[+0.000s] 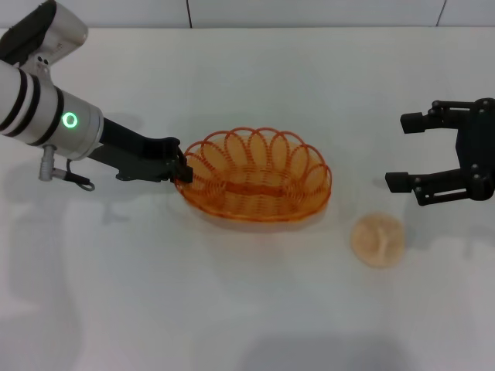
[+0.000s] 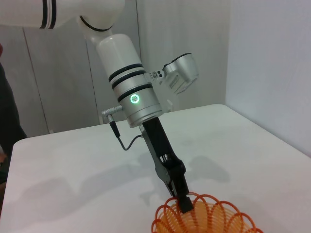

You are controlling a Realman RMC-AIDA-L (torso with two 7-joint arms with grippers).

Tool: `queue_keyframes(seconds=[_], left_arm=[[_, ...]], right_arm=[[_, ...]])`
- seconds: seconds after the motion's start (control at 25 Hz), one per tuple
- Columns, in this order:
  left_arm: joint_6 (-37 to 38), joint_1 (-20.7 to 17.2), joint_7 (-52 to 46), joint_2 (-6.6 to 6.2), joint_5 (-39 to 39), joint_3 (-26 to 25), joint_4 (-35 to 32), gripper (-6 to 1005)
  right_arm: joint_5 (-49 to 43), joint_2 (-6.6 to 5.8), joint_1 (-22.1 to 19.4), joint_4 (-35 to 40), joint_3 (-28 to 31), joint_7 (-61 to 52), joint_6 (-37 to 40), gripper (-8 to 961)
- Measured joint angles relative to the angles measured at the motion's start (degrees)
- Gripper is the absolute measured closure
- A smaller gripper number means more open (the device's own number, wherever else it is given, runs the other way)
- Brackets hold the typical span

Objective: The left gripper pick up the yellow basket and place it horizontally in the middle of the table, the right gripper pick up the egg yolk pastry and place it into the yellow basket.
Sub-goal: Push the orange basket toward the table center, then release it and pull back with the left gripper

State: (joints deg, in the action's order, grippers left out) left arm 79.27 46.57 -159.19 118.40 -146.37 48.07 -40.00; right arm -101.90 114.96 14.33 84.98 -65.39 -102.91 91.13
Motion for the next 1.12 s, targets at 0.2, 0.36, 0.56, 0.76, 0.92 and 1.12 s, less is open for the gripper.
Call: queue_keyframes(seconds=[0.2, 0.36, 0.56, 0.76, 0.92, 1.12], left_arm=[[0.0, 0.1, -0.5, -0.02, -1.1, 0.0, 0.0, 924], [0.0, 0.2, -0.6, -0.02, -1.2, 0.0, 0.1, 924], [0.0, 0.2, -0.6, -0.07, -1.2, 0.0, 0.1, 923], [0.3, 0.2, -0.4, -0.16, -1.2, 0.0, -0.2, 915], [0.5, 0.4, 0.3, -0.28, -0.6, 0.0, -0.3, 881], [0.6, 0.7, 1.2, -0.28, -0.4, -0.1, -0.3, 789]], right_arm=[[0.0, 0.00, 0.0, 0.0, 0.0, 0.0, 0.0, 88], [0.0, 0.04, 0.0, 0.0, 0.0, 0.0, 0.1, 88], [0.0, 0.07, -0.2, -0.1, 0.0, 0.0, 0.2, 89], [0.0, 0.09, -0.3, -0.1, 0.0, 0.0, 0.2, 89], [0.1, 0.09, -0.2, -0.1, 0.0, 0.0, 0.2, 90], [0.1, 0.09, -0.1, -0.1, 0.0, 0.0, 0.2, 90]])
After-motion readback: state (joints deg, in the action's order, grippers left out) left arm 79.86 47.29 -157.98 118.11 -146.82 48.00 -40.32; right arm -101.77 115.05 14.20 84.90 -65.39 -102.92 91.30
